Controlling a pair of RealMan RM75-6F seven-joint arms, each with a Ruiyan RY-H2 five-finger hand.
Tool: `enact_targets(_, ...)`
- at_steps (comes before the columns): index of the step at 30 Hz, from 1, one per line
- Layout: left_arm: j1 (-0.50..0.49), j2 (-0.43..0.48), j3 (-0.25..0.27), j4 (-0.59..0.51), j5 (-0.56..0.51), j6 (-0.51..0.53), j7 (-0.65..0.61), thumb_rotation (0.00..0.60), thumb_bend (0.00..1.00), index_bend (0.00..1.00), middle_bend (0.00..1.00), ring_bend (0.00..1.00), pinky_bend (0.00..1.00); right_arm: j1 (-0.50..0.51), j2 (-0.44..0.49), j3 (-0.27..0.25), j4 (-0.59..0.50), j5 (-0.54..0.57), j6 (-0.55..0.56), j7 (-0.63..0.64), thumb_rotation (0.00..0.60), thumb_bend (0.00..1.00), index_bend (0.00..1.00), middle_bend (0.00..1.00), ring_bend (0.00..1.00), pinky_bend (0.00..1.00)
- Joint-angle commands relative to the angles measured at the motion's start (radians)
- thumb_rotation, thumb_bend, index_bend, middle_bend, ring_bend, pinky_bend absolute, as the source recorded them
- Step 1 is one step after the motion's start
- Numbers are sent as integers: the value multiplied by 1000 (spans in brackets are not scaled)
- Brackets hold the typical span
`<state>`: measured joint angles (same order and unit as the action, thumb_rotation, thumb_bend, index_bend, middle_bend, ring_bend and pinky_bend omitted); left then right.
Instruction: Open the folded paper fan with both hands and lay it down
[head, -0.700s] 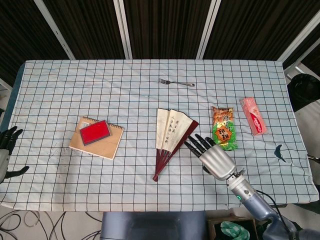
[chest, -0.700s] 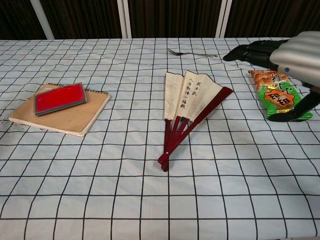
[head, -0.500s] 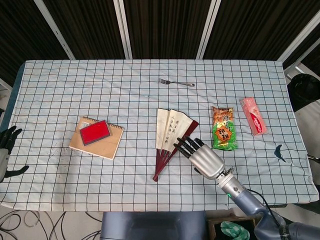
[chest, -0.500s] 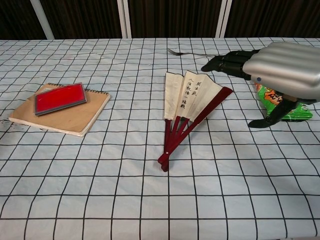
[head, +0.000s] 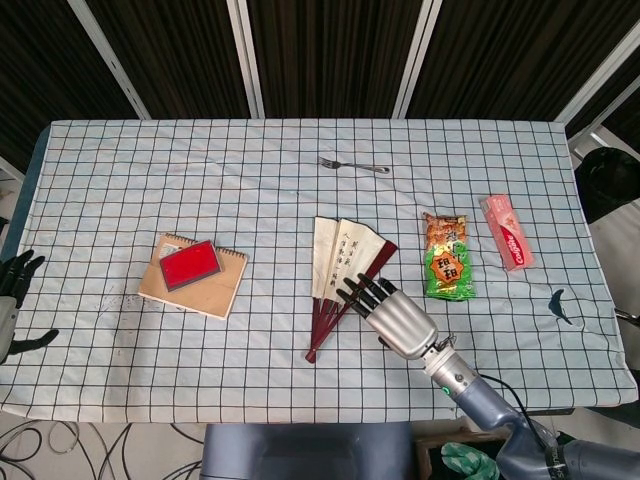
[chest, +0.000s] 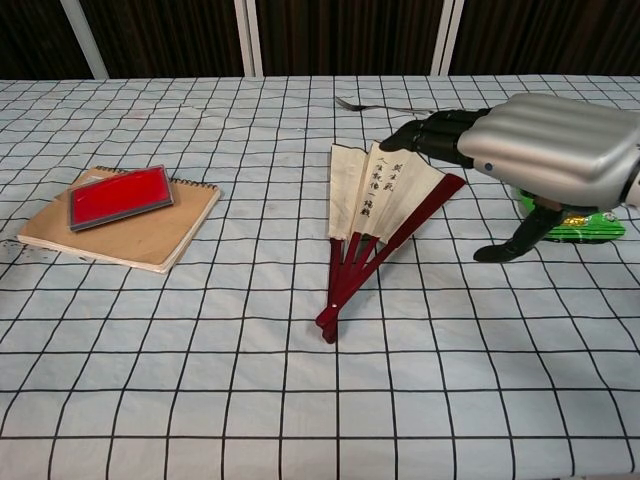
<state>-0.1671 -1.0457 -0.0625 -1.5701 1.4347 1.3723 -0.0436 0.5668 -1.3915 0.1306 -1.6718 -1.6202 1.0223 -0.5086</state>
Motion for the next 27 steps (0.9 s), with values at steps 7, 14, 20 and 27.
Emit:
enact_targets(7, -1, 0, -6, -7, -22, -6, 10, 600, 0, 0, 0, 0, 0, 25, -19, 0, 21, 17, -9, 12, 600, 120, 55, 210, 231, 300)
enact_targets(14, -4, -1, -16, -29, -58, -22, 32, 600, 0, 0, 0, 0, 0, 61, -77, -4, 111, 17, -25, 44, 600, 162, 240, 776, 810, 712)
enact_targets(20, -8, -3, -22, -46, -88, -34, 61, 600, 0, 0, 0, 0, 0, 94, -146, 1, 184, 36, -47, 68, 600, 182, 289, 795, 829, 722)
enact_targets(27, -15, 16, -31, -93, -133, -60, 101, 600, 0, 0, 0, 0, 0, 133, -212, 11, 241, 57, -70, 81, 600, 219, 357, 822, 855, 722)
